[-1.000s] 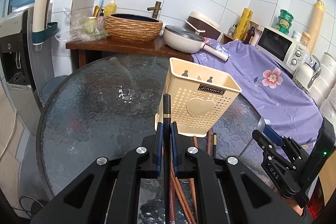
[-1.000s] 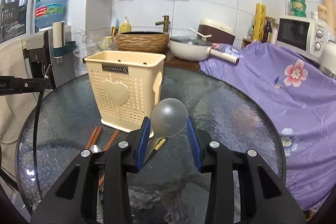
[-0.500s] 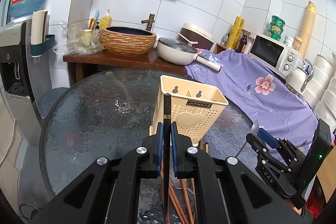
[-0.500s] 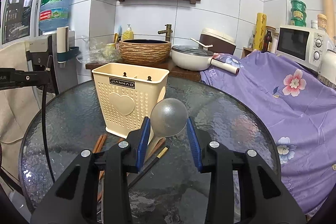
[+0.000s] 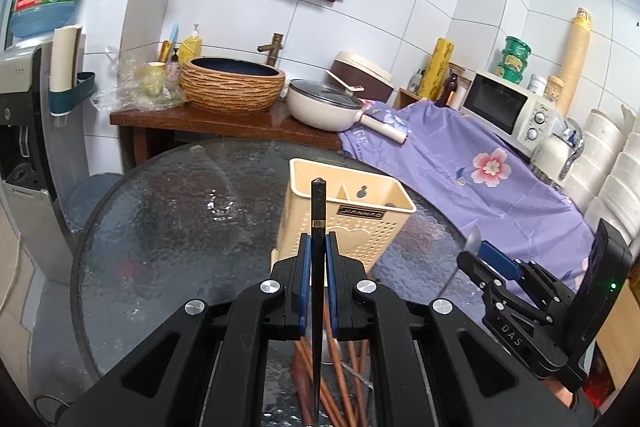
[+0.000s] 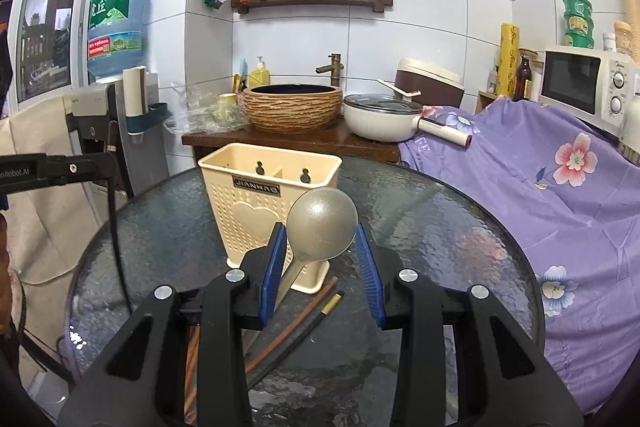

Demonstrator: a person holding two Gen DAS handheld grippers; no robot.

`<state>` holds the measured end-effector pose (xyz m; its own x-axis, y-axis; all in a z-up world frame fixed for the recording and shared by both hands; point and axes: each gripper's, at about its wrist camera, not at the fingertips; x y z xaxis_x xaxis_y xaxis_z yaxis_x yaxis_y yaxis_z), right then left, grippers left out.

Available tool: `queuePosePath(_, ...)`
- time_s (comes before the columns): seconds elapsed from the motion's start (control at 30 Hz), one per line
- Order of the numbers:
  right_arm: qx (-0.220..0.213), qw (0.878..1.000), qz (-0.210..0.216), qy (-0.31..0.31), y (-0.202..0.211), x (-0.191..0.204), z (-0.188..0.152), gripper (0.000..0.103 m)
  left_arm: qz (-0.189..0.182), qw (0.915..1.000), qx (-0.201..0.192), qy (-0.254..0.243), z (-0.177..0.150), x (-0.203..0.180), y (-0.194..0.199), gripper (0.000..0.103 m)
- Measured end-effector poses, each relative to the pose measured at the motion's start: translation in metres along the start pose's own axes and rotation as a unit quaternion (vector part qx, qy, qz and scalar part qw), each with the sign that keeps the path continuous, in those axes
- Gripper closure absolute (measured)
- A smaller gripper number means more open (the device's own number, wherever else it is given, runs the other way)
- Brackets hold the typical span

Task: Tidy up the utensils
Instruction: 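Lower chopstick into cream holder and open left tool while right tool drops clear spoon in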

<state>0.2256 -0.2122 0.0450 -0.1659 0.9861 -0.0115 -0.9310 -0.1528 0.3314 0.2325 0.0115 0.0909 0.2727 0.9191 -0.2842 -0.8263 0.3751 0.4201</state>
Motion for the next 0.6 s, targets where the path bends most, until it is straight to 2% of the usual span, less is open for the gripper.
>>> queuePosePath(0.13,-0.005,1.0,0.01,-0.001,0.002,0.001,0.014,0.067,-0.005,0.9999,-0.008,-0.01,0.008,-0.005,0.005,0.096)
queuePosePath(0.3,-0.018,1.0,0.009,0.012,0.002,0.002,0.039,0.067,-0.03,0.9991,-0.026,-0.017,0.033,-0.015,0.019,0.096)
queuePosePath(0.6,-0.061,0.997,-0.028,0.025,-0.007,-0.007,0.111,0.067,-0.026,0.9916,-0.124,-0.024,0.113,-0.035,0.049,0.096)
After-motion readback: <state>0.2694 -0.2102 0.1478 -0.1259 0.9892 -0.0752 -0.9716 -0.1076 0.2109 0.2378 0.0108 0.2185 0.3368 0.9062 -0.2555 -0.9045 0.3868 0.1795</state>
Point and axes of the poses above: each gripper's, at about its wrist camera, not at the fingertips, and y roughly against the way its jaws point, x to its left, z to its top, and after that the axes turned 4 degrees about -x, right-handed
